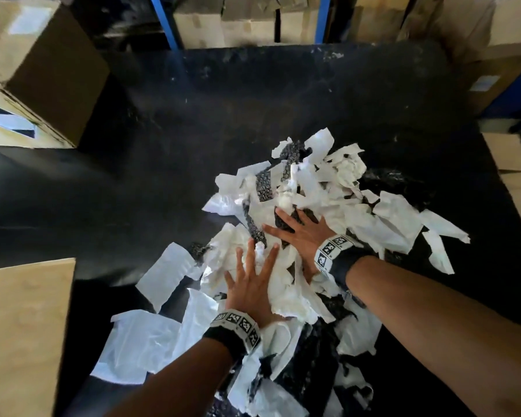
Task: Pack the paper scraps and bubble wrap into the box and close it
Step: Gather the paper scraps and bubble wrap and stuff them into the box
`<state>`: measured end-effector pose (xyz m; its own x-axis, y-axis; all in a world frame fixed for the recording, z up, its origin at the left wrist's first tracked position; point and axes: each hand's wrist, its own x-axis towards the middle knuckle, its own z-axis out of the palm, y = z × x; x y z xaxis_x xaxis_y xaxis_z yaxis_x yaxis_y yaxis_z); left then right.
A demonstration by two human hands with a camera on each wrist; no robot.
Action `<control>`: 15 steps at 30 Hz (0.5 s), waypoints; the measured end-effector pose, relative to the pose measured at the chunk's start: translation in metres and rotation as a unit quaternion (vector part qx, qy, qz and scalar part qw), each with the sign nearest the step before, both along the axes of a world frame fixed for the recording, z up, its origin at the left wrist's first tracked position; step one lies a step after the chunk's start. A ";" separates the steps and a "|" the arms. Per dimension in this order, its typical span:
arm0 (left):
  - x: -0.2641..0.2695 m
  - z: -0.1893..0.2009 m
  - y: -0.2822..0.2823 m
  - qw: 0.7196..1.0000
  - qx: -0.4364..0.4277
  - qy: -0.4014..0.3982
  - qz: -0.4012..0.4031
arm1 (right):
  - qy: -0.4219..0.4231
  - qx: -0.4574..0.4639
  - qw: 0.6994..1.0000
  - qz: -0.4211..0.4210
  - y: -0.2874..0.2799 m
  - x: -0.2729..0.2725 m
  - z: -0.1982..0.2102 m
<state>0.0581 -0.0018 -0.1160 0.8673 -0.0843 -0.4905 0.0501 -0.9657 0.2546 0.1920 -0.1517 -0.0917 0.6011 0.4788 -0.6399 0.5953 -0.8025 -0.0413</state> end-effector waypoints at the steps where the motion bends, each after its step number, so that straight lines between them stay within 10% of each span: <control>1: 0.000 -0.002 0.000 1.000 -0.004 -0.010 -0.001 | -0.007 0.002 1.000 0.004 -0.001 0.000 -0.001; 15: 0.004 -0.007 0.006 0.993 -0.020 -0.105 0.052 | -0.114 0.168 0.978 -0.046 -0.012 -0.016 -0.017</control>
